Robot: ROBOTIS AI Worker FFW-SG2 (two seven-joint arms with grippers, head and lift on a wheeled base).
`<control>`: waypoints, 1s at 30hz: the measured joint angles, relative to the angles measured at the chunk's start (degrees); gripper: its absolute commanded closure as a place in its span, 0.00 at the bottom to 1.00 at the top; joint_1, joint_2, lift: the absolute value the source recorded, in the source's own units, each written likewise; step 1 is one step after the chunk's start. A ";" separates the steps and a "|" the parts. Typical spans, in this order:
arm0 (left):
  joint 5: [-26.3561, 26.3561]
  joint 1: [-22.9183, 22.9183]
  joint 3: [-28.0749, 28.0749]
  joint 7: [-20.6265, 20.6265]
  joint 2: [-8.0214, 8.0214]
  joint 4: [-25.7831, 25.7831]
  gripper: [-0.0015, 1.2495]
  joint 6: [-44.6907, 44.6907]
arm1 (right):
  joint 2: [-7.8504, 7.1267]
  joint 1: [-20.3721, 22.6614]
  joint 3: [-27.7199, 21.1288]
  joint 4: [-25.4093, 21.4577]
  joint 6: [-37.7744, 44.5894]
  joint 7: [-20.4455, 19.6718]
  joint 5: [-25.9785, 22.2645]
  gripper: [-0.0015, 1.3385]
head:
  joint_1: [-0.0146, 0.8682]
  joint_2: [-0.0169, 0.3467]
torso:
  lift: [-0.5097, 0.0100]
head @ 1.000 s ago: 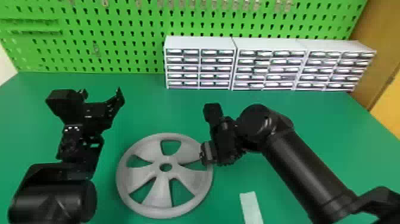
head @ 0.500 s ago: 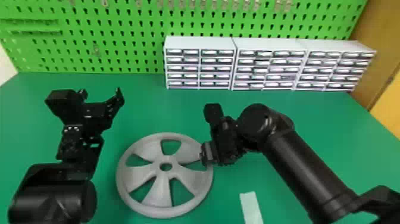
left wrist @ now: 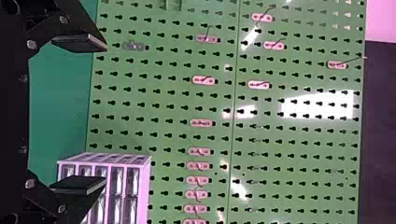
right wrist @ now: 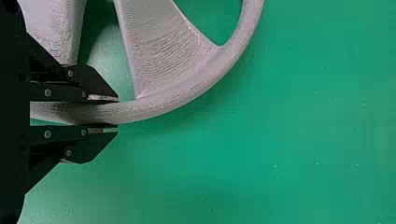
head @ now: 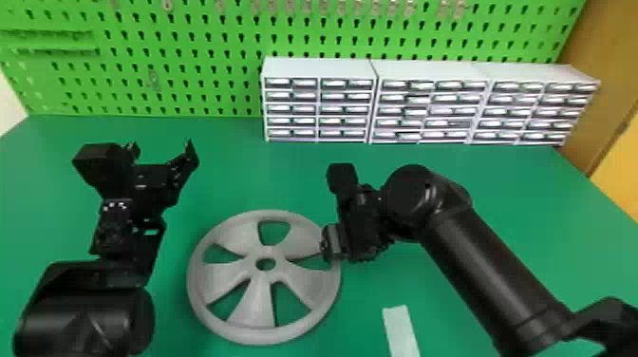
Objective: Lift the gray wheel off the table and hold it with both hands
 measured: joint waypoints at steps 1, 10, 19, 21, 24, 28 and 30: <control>0.00 0.00 0.01 0.00 0.00 0.00 0.21 0.00 | 0.00 0.02 -0.05 -0.04 -0.02 0.02 0.00 0.91 | 0.82 0.09 | 0.79; 0.00 0.09 -0.08 0.02 0.00 0.00 0.21 0.00 | -0.21 0.58 -0.77 -2.21 -0.90 0.04 0.15 0.91 | 0.82 0.09 | 0.79; 0.01 0.10 -0.14 0.03 0.00 0.00 0.21 0.00 | -0.60 2.35 -1.43 -6.34 -5.23 7.79 6.68 0.91 | 0.82 0.09 | 0.79; 0.05 0.10 -0.14 0.03 0.00 0.00 0.21 0.00 | -0.52 3.33 -1.64 -7.49 -7.51 11.98 10.49 0.91 | 0.82 0.09 | 0.79; 0.09 0.11 -0.14 0.03 0.00 0.00 0.21 0.00 | -0.13 5.06 -2.14 -9.21 -11.46 17.24 16.59 0.91 | 0.82 0.09 | 0.79; 0.21 0.18 -0.14 0.03 0.00 0.00 0.21 0.00 | 0.71 7.72 -3.25 -11.51 -17.44 21.56 24.70 0.91 | 0.82 0.09 | 0.79; 0.30 0.23 -0.14 0.03 0.00 0.00 0.21 0.00 | 1.10 8.96 -3.75 -12.56 -20.34 22.63 28.66 0.91 | 0.82 0.09 | 0.79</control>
